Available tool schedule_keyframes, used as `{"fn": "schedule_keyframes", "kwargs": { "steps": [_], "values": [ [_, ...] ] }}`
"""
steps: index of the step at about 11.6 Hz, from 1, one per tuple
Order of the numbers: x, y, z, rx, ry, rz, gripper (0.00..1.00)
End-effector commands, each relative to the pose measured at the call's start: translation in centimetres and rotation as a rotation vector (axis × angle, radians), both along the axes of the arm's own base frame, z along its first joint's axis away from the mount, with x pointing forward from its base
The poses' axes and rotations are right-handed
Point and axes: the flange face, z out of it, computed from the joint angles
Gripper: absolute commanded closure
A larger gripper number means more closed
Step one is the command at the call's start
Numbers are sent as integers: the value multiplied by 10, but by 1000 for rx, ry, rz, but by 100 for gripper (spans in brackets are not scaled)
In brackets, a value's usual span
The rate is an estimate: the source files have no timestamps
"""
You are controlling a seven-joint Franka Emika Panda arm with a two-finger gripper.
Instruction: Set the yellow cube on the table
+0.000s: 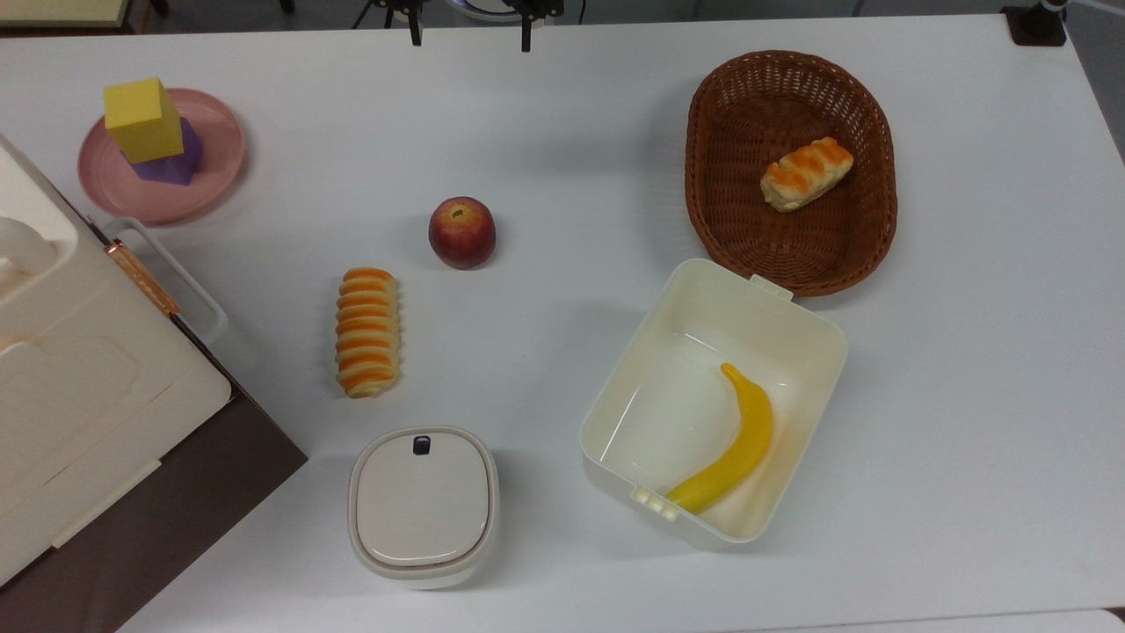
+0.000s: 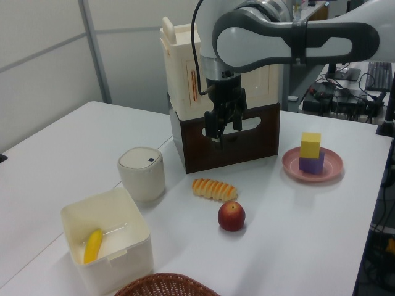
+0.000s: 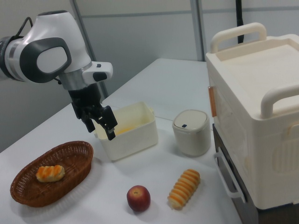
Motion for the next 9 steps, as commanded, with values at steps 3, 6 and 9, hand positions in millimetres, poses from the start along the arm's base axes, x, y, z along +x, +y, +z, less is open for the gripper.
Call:
{"fn": "schedule_keyframes", "kwargs": {
  "steps": [3, 6, 9],
  "values": [
    [-5, 3, -2, 16, 28, -7, 0],
    [-3, 2, -5, 17, 24, 7, 0],
    [0, -3, -22, 17, 21, 58, 0]
  ]
}}
